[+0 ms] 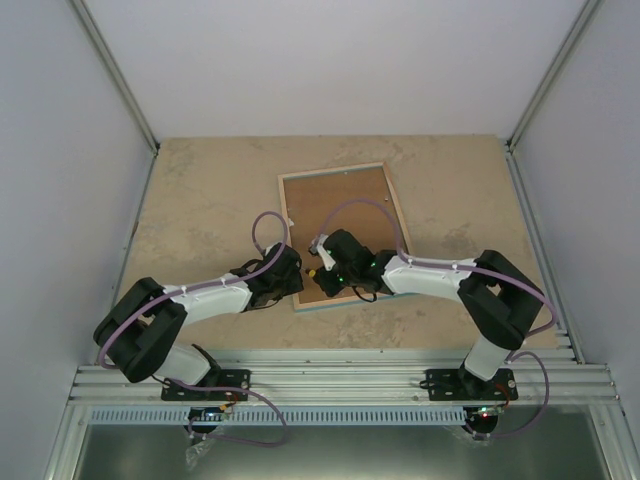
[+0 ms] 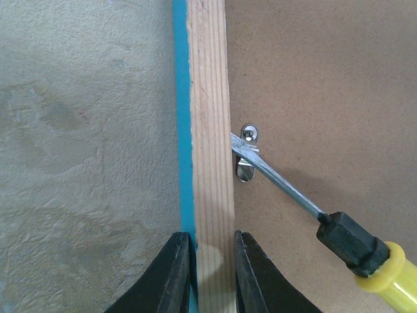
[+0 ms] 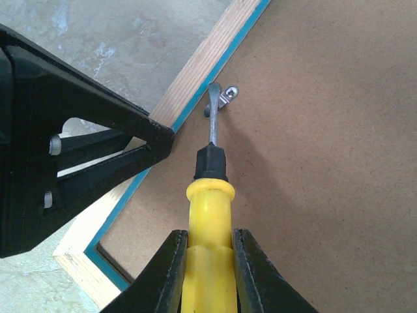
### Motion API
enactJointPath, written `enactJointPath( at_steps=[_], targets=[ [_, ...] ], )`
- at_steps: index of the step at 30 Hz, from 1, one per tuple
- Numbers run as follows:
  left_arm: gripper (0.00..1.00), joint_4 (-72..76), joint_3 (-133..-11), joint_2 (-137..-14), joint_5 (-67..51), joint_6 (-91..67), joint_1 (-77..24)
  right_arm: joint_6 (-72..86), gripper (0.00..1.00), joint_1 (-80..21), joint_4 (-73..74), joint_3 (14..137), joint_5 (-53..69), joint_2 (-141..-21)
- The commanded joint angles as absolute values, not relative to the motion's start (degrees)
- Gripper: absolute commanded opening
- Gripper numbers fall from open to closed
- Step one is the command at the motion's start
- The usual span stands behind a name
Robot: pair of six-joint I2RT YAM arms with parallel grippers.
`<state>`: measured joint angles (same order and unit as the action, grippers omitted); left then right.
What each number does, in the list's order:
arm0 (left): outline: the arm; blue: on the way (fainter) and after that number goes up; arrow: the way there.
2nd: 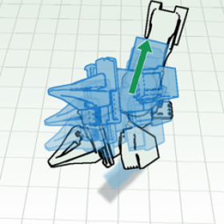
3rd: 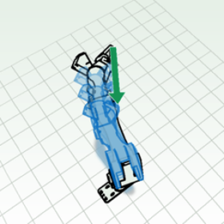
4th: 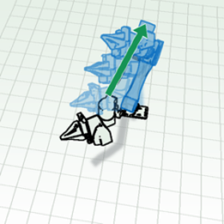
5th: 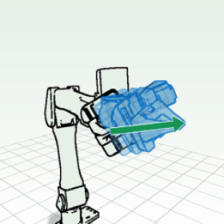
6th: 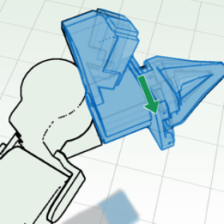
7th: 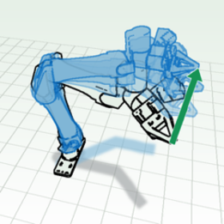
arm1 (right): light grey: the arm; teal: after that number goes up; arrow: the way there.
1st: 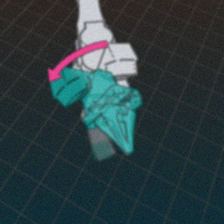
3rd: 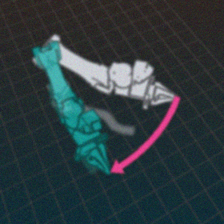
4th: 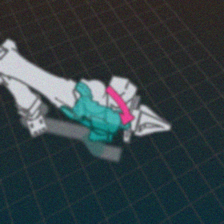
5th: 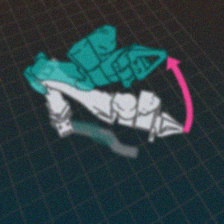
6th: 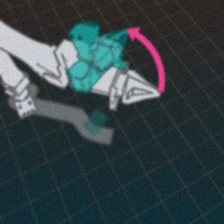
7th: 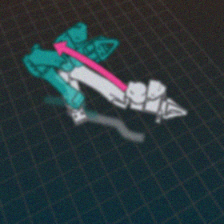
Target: Take the photo out of the frame
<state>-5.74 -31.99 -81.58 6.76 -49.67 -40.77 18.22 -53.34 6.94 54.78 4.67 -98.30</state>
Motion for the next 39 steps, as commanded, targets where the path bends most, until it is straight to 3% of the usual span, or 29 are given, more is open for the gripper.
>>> enactJointPath(
  at_steps=[1, 14, 23, 29, 33, 39],
  targets=[
    [0.0, -7.64, -31.93, -81.9, 3.07, -47.69, -41.31, 14.54, 0.0, -53.96, 15.3, 56.21, 3.21, -97.71],
    [0.0, -8.07, -31.47, -80.98, 3.39, -47.13, -41.31, 14.54, 0.0, -53.84, 18.34, 56.35, -6.69, -94.99],
    [0.01, -7.87, -32.08, -80.73, 2.68, -46.8, -41.31, 13.04, 0.0, -53.75, 10.98, 52.61, -0.14, -88.74],
    [0.21, -8.34, -32.16, -78.73, 3.37, -47.11, -40.65, 13.81, 0.01, -53.53, 6.9, 50.07, 1.83, -88.69],
    [0.37, -8.35, -32.8, -77.11, 2.92, -46.43, -38.38, 15.11, 0.0, -53.23, 0.79, 45.67, -2.51, -85.41],
    [0.53, -8.79, -35.85, -77.04, 1.94, -43.85, -33.45, 17.74, 0.0, -50.79, -8.81, 36.88, -6.36, -79.09]
  ],
)
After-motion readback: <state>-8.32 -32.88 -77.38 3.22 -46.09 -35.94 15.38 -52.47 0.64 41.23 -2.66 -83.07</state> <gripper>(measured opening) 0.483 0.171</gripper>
